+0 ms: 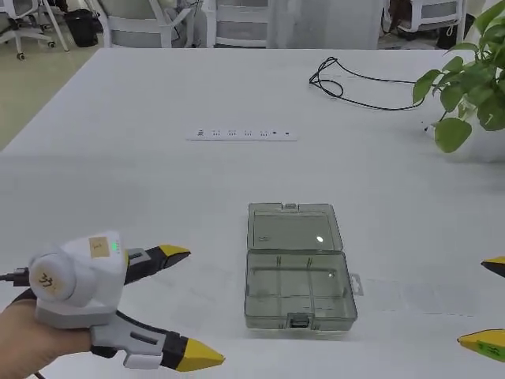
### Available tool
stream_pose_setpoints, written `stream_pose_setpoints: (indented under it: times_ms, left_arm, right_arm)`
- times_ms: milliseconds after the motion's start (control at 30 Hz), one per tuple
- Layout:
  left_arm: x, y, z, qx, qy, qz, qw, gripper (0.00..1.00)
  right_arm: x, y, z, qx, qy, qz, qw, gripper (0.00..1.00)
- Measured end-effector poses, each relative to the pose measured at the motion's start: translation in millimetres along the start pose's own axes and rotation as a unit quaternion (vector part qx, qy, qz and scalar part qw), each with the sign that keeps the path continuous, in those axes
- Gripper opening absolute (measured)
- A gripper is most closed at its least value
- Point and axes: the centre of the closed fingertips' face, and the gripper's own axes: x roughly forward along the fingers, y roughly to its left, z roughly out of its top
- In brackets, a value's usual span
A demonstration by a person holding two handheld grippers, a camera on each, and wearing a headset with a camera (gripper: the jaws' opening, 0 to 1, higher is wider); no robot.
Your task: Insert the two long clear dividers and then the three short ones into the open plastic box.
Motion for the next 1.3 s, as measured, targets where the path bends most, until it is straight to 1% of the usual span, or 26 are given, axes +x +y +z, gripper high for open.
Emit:
stream_pose_setpoints:
  times_ms: [167,400,467,567,633,733,800,867,900,933,1000,1100,1167,1267,1300]
  left_arm:
    - [-4.3,7.0,-2.8,-0.003,0.004,0.008,1.0,1.0]
    - [-10.8,21.4,-5.5,-0.013,0.007,0.026,0.9996,0.99]
    - [-12.4,27.0,-7.8,-0.017,0.013,0.034,0.9992,0.98]
    - [-14.0,32.2,-8.7,-0.023,0.016,0.041,0.9988,0.97]
    - [-15.0,35.6,-10.4,-0.029,0.022,0.045,0.9983,0.95]
    - [-16.7,43.3,-12.8,-0.034,0.027,0.056,0.9975,0.95]
    - [-18.6,48.6,-16.7,-0.045,0.037,0.064,0.9962,0.92]
    - [-19.9,55.7,-18.7,-0.048,0.04,0.075,0.9952,0.92]
    - [-20.8,58.7,-20.6,-0.053,0.043,0.081,0.9944,0.91]
    - [-22.4,62.9,-23.7,-0.064,0.05,0.089,0.9927,0.88]
    - [-23.4,68.7,-26.9,-0.071,0.055,0.097,0.9912,0.85]
    - [-24.4,73.9,-33.3,-0.083,0.069,0.105,0.9886,0.85]
    - [-24.7,77.6,-36.7,-0.086,0.074,0.11,0.9875,0.83]
    - [-27.1,82.8,-46.2,-0.106,0.092,0.121,0.9826,0.78]
    - [-26.8,84.8,-47.2,-0.106,0.093,0.122,0.9824,0.76]
  right_arm:
    - [0.4,-0.4,0.9,0.001,-0.002,-0.001,1.0,0.8]
    - [1.4,-2.2,2.5,0.003,-0.005,-0.001,1.0,0.8]
    - [2.0,-2.5,3.4,0.003,-0.006,-0.002,1.0,0.8]
    - [3.0,-3.3,4.3,0.004,-0.007,-0.002,1.0,0.8]
    - [3.2,-4.2,4.8,0.004,-0.007,-0.002,1.0,0.8]
    - [3.7,-5.6,6.0,0.006,-0.009,-0.004,0.9999,0.8]
    - [4.1,-6.2,6.8,0.007,-0.011,-0.004,0.9999,0.8]
    - [4.5,-6.9,6.9,0.008,-0.011,-0.004,0.9999,0.8]
    - [4.7,-7.2,7.1,0.008,-0.011,-0.004,0.9999,0.8]
    - [5.0,-7.4,7.2,0.009,-0.012,-0.004,0.9999,0.8]
    - [5.5,-7.8,7.6,0.01,-0.013,-0.005,0.9999,0.8]
    - [6.7,-7.8,8.2,0.012,-0.015,-0.004,0.9998,0.79]
    - [7.5,-7.8,8.4,0.012,-0.015,-0.004,0.9998,0.79]
    - [8.5,-8.0,9.2,0.013,-0.016,-0.003,0.9998,0.79]
    - [8.7,-8.0,9.5,0.013,-0.016,-0.003,0.9998,0.79]
